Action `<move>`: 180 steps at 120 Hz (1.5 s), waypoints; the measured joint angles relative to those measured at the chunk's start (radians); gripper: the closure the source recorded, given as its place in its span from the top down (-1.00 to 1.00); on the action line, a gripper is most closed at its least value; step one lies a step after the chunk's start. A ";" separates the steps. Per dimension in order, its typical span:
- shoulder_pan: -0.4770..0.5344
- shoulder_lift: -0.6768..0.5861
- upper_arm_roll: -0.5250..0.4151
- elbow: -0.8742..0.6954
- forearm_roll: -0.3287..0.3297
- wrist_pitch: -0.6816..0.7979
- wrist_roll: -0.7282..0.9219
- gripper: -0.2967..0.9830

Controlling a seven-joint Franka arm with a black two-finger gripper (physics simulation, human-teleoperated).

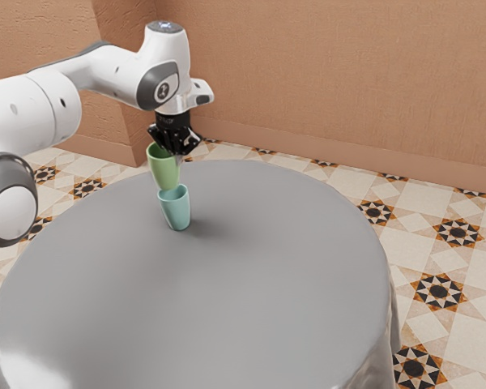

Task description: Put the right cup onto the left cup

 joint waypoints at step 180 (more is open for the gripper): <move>0.012 0.047 0.002 -0.012 -0.058 0.047 0.094 0.41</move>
